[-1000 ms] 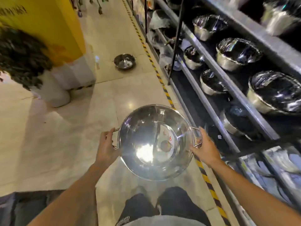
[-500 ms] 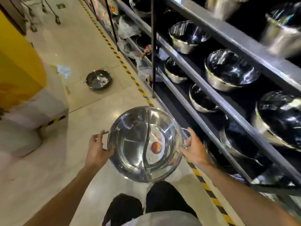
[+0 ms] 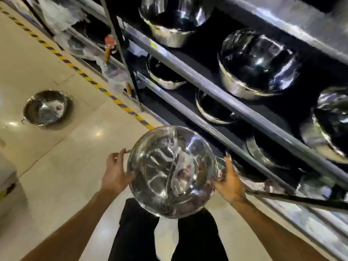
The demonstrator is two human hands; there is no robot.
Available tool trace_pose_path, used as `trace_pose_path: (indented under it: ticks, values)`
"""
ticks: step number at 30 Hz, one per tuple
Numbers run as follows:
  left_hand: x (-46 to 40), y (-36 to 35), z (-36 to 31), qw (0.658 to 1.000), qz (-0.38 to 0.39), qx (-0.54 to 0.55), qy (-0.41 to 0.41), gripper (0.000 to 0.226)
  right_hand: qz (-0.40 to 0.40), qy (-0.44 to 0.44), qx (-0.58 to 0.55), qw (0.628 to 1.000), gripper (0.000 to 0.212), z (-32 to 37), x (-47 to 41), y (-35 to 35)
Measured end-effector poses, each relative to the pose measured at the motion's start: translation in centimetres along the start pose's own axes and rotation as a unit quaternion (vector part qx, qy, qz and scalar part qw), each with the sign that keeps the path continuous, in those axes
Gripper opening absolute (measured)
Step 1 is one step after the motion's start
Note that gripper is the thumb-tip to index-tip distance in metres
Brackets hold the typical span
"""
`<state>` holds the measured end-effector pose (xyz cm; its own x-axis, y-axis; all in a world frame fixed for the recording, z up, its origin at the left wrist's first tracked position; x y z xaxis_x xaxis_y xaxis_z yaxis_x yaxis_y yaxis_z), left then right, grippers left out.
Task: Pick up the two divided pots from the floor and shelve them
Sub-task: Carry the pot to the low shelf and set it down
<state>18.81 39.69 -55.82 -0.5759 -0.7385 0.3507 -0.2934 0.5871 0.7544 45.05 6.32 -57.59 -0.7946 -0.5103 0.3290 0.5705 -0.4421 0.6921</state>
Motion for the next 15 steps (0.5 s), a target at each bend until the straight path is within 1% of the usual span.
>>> trace_pose_path:
  ticks: [2, 4, 7, 11, 15]
  values:
    - [-5.0, -3.4, 0.8, 0.999, 0.030, -0.031, -0.026, 0.089, -0.016, -0.034, -0.012, 0.999, 0.105, -3.2, -2.1, -2.9]
    - [-9.7, -7.6, 1.8, 0.996, 0.033, -0.060, -0.052, 0.089, -0.027, -0.061, -0.031, 0.997, 0.102, -7.1, -4.4, -6.5]
    - [-16.8, -15.9, 4.2, 0.992, 0.037, -0.062, -0.102, 0.089, -0.051, -0.090, -0.067, 0.992, 0.100, -14.4, -8.6, -12.8]
    - [-24.4, -27.8, 9.2, 0.988, 0.028, -0.040, -0.147, 0.091, -0.097, -0.083, -0.074, 0.989, 0.096, -24.3, -14.8, -19.1]
    - [-29.9, -36.3, 12.4, 0.986, 0.024, -0.008, -0.167, 0.092, -0.125, -0.030, -0.057, 0.990, 0.097, -30.7, -20.5, -22.2]
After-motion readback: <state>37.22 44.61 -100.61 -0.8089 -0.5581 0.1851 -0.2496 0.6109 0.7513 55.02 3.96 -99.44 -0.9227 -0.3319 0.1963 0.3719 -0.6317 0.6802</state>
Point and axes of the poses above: each hand's wrist, its own x-axis away from the middle knuckle, its own y-axis out of the back of the hand, z = x × y, the point moved 8 cm from there along -x, towards the middle knuckle, and after that the axes turned 4 degrees about y, right-handed, at the moved point
